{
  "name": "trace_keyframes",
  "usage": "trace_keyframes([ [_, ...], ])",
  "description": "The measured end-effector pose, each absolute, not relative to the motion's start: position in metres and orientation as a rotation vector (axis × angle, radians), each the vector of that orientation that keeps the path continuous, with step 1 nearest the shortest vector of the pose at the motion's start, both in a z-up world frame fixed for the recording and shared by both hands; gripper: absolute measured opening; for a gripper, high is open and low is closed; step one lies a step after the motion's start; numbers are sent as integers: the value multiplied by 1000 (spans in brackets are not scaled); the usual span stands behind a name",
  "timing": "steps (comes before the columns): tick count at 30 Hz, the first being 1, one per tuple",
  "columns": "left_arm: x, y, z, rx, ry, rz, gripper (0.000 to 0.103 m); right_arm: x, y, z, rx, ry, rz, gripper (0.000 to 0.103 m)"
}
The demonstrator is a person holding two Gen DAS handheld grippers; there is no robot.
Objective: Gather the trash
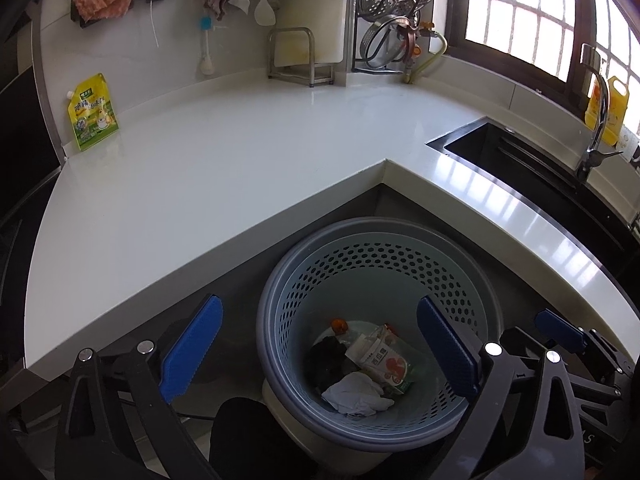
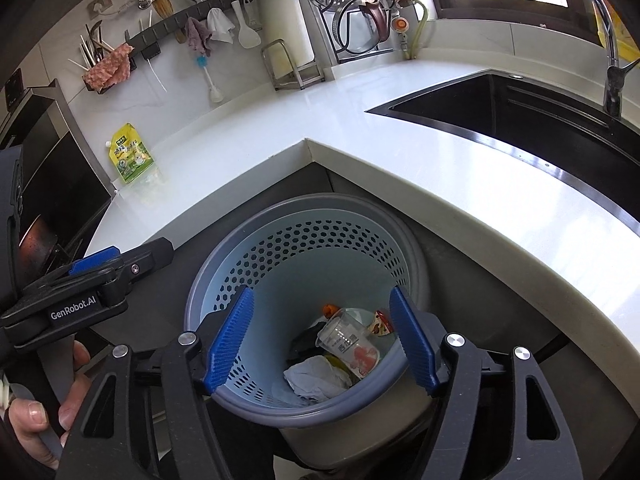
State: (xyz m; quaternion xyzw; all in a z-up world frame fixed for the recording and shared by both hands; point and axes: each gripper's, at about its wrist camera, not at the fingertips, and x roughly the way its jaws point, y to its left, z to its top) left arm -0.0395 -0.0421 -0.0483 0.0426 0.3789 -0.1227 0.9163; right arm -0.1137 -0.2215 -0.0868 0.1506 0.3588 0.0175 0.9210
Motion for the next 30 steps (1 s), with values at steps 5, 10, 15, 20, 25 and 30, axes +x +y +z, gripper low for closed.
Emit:
trace_keyframes([
  [5, -40, -44, -47, 99, 780, -244, 97, -116, -225, -86, 315, 734, 28, 68],
  [10, -40, -46, -49, 104, 792, -231, 97, -116, -227, -87, 317, 736, 18, 70],
  [15, -38, -46, -51, 106, 807, -223, 97, -116, -228, -86, 314, 738, 12, 70],
  [20, -37, -45, -54, 102, 821, -213, 97, -115, -229, -87, 309, 741, 6, 71],
  [25, -35, -44, -57, 110, 830, -189, 97, -115, -228, -87, 308, 742, 5, 71],
  [30, -35, -44, -58, 108, 834, -180, 97, -114, -227, -88, 303, 745, 4, 71],
])
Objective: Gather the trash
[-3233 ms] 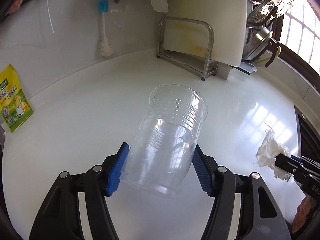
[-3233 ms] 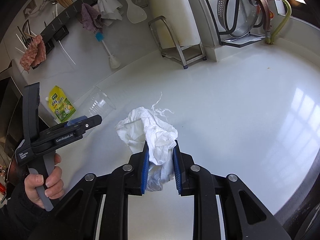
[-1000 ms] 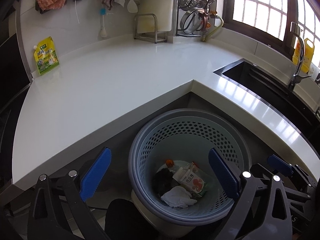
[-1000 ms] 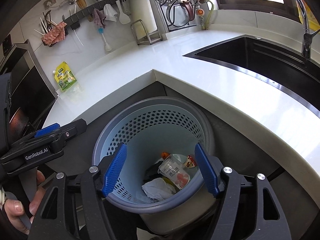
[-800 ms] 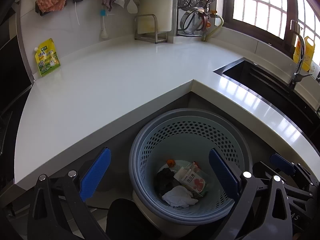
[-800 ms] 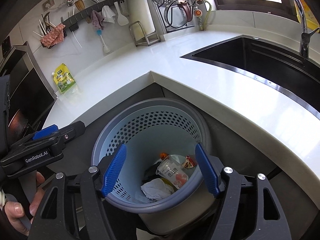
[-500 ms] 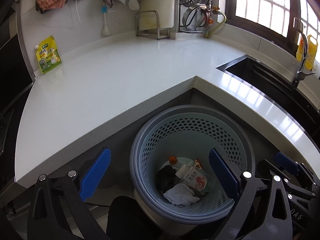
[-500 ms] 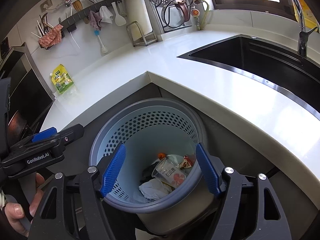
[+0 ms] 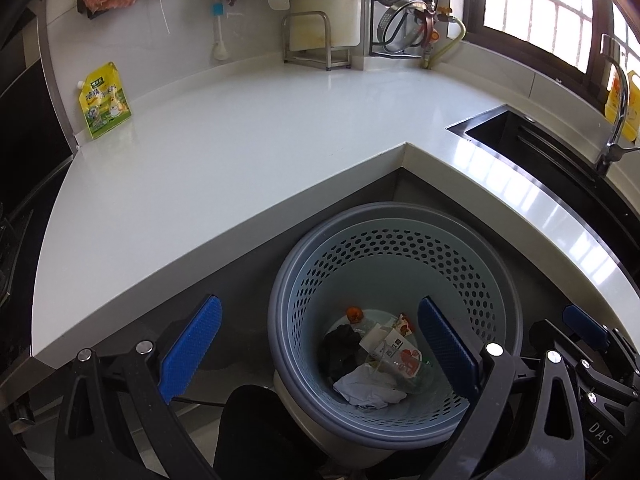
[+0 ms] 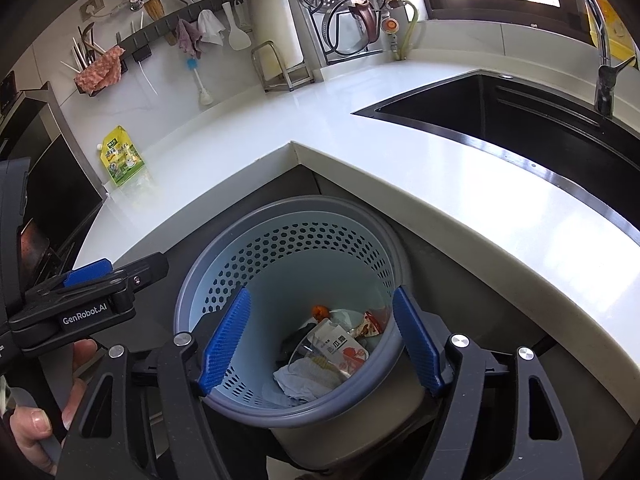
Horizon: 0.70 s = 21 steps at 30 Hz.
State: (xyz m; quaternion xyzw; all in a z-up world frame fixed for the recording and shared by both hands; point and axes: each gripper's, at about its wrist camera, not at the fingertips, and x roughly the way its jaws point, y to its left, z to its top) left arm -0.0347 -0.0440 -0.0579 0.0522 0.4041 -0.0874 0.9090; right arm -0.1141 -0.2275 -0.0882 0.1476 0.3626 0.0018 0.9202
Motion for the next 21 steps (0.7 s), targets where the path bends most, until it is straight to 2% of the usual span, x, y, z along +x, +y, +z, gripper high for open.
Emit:
trace_keyframes([
  [21, -32, -41, -63, 110, 840, -161, 97, -111, -222, -92, 295, 758, 4, 71],
])
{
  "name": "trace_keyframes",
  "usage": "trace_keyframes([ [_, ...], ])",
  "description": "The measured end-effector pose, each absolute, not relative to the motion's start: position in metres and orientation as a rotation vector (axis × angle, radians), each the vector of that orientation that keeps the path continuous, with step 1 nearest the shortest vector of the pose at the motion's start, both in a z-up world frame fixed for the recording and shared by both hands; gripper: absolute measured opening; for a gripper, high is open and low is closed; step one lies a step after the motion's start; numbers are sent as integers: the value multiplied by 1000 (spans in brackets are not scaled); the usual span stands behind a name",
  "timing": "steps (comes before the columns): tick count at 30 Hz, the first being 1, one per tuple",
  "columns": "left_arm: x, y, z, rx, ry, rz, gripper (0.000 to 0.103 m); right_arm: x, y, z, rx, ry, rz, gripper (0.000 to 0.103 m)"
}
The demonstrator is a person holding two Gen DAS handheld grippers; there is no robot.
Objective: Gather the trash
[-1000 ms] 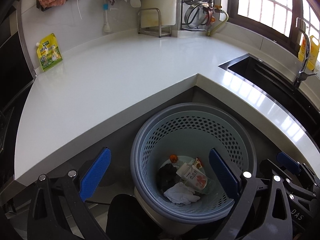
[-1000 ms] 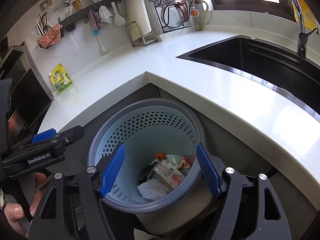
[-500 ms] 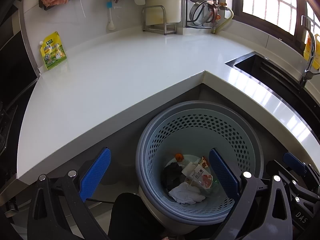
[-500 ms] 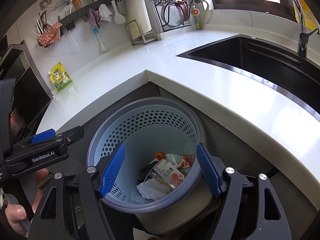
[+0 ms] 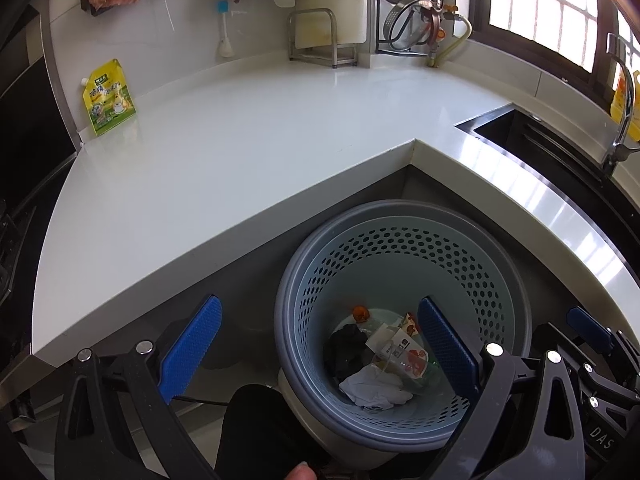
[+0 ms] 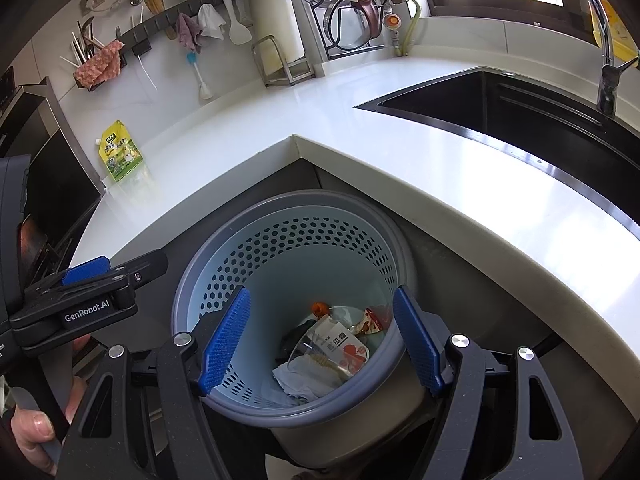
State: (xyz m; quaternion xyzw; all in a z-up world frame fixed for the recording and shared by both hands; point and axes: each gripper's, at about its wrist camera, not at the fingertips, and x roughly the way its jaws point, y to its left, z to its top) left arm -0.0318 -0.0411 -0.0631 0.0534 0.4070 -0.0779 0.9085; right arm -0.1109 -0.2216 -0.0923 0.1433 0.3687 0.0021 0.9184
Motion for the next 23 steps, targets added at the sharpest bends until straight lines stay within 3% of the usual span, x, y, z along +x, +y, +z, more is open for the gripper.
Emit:
trace_keyframes([
  [23, -27, -38, -71, 89, 869, -166, 97, -107, -218, -95, 291, 769, 9, 71],
])
